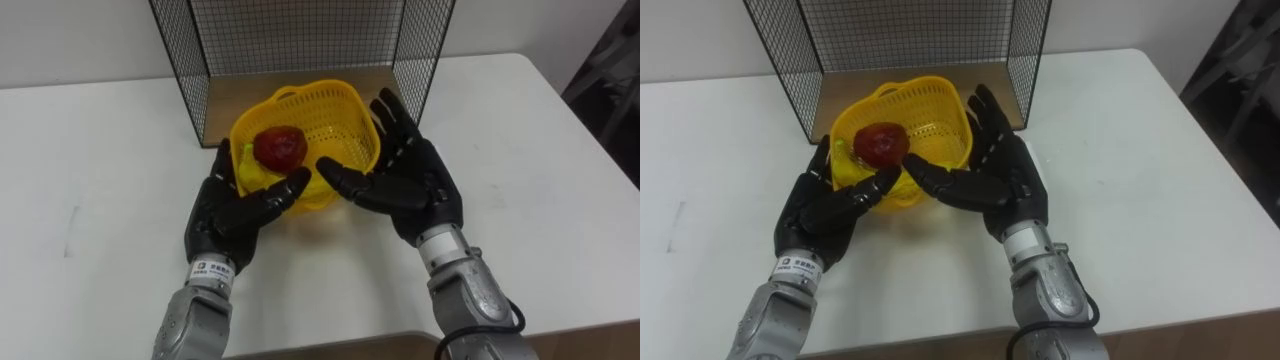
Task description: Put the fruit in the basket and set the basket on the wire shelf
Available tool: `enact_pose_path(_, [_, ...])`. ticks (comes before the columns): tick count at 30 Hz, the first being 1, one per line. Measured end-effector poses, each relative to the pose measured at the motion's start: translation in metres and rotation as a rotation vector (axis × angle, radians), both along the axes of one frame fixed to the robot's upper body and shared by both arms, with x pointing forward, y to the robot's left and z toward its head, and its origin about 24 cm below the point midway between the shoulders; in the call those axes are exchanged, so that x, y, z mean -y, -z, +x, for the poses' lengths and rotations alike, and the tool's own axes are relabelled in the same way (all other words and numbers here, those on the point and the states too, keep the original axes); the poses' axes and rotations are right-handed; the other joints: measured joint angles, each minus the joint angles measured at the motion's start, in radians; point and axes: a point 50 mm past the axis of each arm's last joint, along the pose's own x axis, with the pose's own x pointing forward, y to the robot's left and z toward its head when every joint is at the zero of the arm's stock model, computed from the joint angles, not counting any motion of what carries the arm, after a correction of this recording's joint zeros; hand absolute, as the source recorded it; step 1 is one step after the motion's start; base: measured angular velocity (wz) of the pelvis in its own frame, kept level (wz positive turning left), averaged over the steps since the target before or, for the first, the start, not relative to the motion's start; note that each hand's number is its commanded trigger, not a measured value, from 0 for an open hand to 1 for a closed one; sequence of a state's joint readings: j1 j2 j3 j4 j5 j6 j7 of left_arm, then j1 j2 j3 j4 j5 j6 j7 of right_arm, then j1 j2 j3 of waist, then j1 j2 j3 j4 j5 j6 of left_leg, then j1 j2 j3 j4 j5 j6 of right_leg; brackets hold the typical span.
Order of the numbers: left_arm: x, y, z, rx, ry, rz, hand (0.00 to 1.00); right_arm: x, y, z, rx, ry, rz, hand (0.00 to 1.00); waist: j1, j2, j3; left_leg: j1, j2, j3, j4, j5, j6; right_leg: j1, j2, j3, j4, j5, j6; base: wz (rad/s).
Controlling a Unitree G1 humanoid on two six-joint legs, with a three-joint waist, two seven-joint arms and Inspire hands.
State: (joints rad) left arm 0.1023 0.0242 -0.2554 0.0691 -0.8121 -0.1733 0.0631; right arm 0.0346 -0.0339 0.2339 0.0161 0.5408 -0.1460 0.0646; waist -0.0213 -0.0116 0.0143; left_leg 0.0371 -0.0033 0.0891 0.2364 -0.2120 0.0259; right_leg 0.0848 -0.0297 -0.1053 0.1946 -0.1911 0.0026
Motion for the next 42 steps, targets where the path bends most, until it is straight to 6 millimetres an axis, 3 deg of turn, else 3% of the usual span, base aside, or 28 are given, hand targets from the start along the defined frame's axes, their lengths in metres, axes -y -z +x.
enact_pose_path(33, [0.004,-0.023,0.001,0.118,-0.021,-0.018,0.00,-0.004,-0.010,0.000,0.090,0.048,0.052,0.00,0.003,-0.008,0.0037,0.010,0.009,0.013,0.011,-0.001,-0.001,0.004,0.005,0.007,0.011,0.003,-0.004,-0.01])
enact_pose_path(35, [0.003,-0.023,0.001,0.120,-0.023,-0.019,0.00,-0.005,-0.010,-0.001,0.092,0.044,0.054,0.00,0.005,-0.006,0.0052,0.004,0.015,0.013,0.035,-0.010,-0.004,0.004,0.009,0.009,0.021,0.002,-0.004,-0.03])
enact_pose_path(37, [0.003,-0.024,0.001,0.126,-0.027,-0.020,0.00,-0.005,-0.010,-0.001,0.096,0.045,0.080,0.00,0.026,-0.002,0.0093,-0.018,0.046,0.017,0.106,-0.051,-0.013,-0.007,0.029,0.015,0.056,-0.010,-0.012,-0.16])
enact_pose_path(38, [0.003,-0.025,0.001,0.128,-0.027,-0.020,0.00,-0.005,-0.010,-0.001,0.094,0.049,0.093,0.00,0.029,-0.002,0.0094,-0.029,0.051,0.017,0.135,-0.067,-0.015,-0.015,0.035,0.014,0.073,-0.019,-0.016,-0.16])
enact_pose_path(40, [0.000,-0.028,0.002,0.147,-0.039,-0.022,0.00,-0.005,-0.008,-0.001,0.095,0.035,0.099,0.00,0.032,0.005,0.0148,-0.082,0.086,0.006,0.263,-0.129,-0.030,-0.045,0.061,0.006,0.158,-0.067,-0.031,-0.04])
enact_pose_path(42, [-0.001,-0.031,0.002,0.162,-0.047,-0.022,0.00,-0.006,-0.007,-0.001,0.092,0.029,0.099,0.00,0.029,0.005,0.0154,-0.116,0.102,-0.006,0.348,-0.156,-0.043,-0.073,0.070,-0.009,0.216,-0.110,-0.044,0.15])
